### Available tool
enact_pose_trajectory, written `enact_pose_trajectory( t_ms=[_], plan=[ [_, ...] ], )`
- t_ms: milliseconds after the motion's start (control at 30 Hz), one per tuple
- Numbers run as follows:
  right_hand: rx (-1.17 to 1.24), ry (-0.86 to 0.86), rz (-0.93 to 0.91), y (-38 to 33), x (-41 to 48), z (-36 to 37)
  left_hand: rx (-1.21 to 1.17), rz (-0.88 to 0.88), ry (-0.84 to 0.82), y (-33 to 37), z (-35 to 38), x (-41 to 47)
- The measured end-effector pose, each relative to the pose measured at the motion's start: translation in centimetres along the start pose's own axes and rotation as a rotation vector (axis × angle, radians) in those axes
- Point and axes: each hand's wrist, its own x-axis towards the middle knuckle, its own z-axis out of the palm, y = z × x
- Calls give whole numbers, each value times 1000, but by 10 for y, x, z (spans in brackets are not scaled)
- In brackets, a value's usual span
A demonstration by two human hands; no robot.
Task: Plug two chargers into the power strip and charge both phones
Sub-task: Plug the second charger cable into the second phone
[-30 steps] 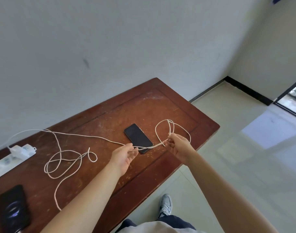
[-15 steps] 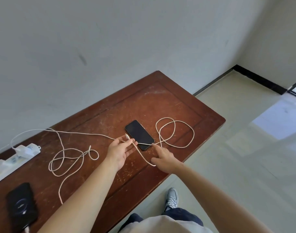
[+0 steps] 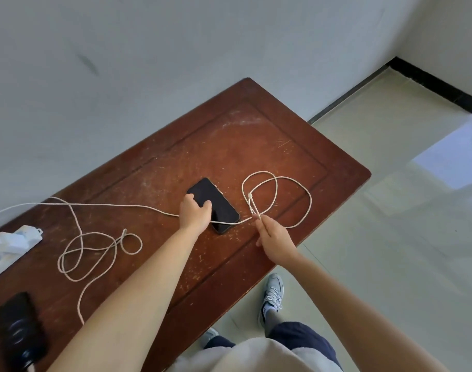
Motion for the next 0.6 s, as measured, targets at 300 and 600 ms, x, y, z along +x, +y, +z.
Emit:
enact_pose_trajectory(
  t_ms=[300, 600],
  plan=[
    [128, -67, 66, 1, 36, 0, 0, -300, -22, -14, 18, -4],
    [146, -102, 137, 11, 31, -10, 461, -298, 53, 32, 41, 27]
  ],
)
